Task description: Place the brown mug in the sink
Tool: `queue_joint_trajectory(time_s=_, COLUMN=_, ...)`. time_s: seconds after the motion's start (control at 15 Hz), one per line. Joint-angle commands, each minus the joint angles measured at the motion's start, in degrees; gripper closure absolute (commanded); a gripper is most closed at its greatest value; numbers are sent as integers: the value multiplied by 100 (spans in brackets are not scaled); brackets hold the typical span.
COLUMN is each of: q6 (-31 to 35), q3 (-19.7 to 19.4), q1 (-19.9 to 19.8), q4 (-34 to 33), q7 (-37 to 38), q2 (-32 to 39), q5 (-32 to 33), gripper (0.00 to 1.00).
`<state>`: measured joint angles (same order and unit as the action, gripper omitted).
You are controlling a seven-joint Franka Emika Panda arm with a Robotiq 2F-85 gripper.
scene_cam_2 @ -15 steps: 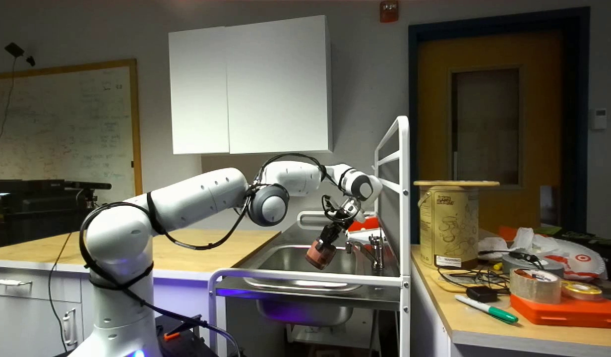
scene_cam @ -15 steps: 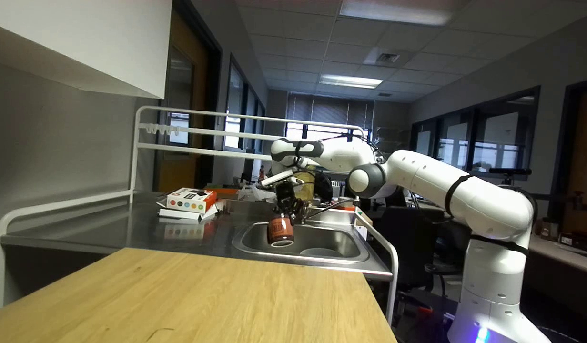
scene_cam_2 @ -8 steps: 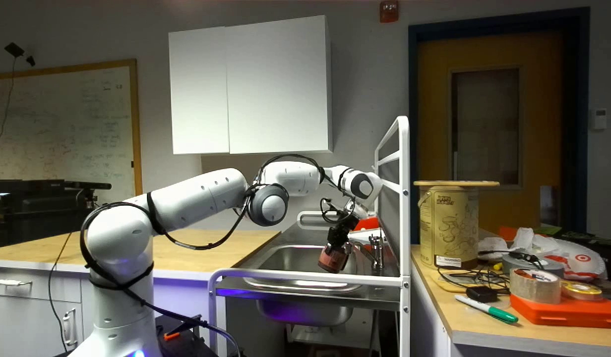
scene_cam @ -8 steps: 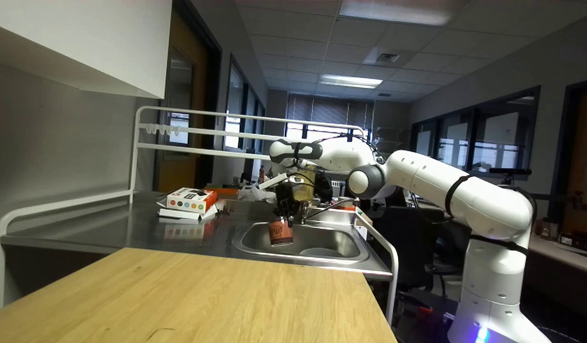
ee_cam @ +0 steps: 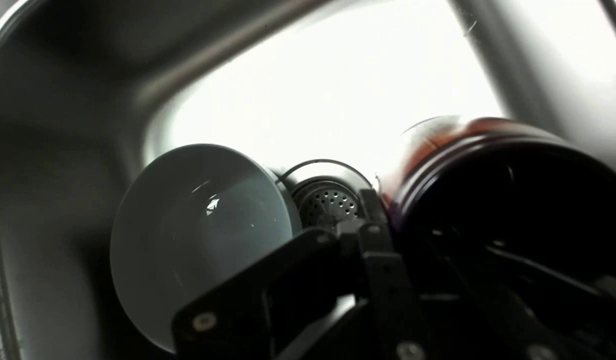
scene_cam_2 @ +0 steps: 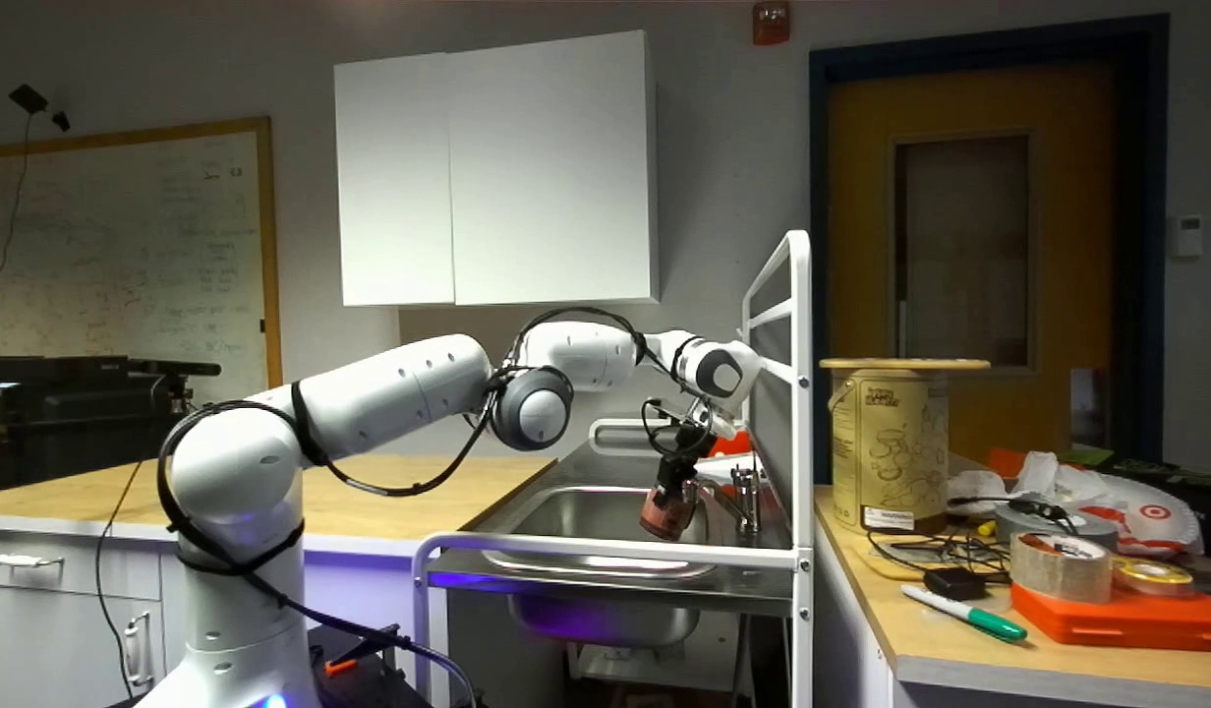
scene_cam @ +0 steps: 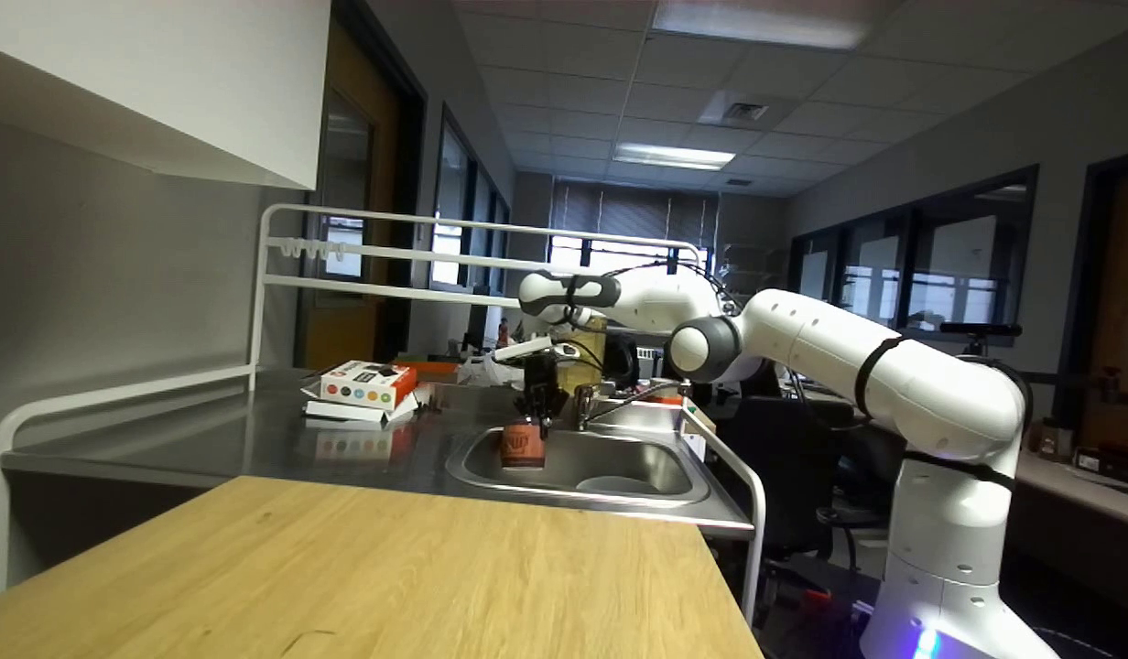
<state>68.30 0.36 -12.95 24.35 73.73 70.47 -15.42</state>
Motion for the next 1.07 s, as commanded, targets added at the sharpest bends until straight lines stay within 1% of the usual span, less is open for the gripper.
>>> queue_joint_trajectory(time_s=0.0, q6=57, q3=152, q1=-75, q4=161, q7=-178, q2=-122, q5=-92, gripper=97)
queue_joint_trajectory(time_s=0.07, q6=25, q3=153, q1=-68, q4=179, q7=-185, q2=-114, q5=-73, gripper=92)
queue_joint_trajectory(time_s=0.13, q6=-226, q3=187, q1=-65, q4=-373, q7=-116, q2=201, q5=-42, gripper=65)
queue_joint_trajectory(time_s=0.2, q6=-264, q3=184, q1=-55, q4=-372, q7=-109, q2=204, q5=-33, gripper=64)
queue_joint_trajectory(time_s=0.27, q6=-41, q3=146, q1=-47, q4=182, q7=-191, q2=-101, q5=-39, gripper=58)
queue_joint_trajectory(time_s=0.33, q6=-285, q3=186, q1=-48, q4=-385, q7=-109, q2=210, q5=-19, gripper=52)
queue_joint_trajectory(time_s=0.4, q6=-85, q3=141, q1=-36, q4=184, q7=-176, q2=-116, q5=-20, gripper=45)
queue_joint_trajectory(time_s=0.47, q6=-94, q3=137, q1=-35, q4=182, q7=-176, q2=-124, q5=-14, gripper=35)
queue_joint_trajectory(time_s=0.53, q6=-331, q3=177, q1=-34, q4=-384, q7=-97, q2=182, q5=-6, gripper=29)
queue_joint_trajectory(time_s=0.6, q6=-121, q3=134, q1=-26, q4=177, q7=-202, q2=-138, q5=-2, gripper=22)
queue_joint_trajectory(time_s=0.73, q6=-157, q3=137, q1=-12, q4=184, q7=-230, q2=-157, q5=3, gripper=6)
queue_joint_trajectory(time_s=0.8, q6=-400, q3=166, q1=-8, q4=-383, q7=-175, q2=158, q5=24, gripper=0)
queue_joint_trajectory(time_s=0.87, q6=-202, q3=129, q1=4, q4=185, q7=-269, q2=-166, q5=20, gripper=0)
queue_joint_trajectory(time_s=1.0, q6=-226, q3=150, q1=-12, q4=192, q7=-269, q2=-176, q5=-19, gripper=0)
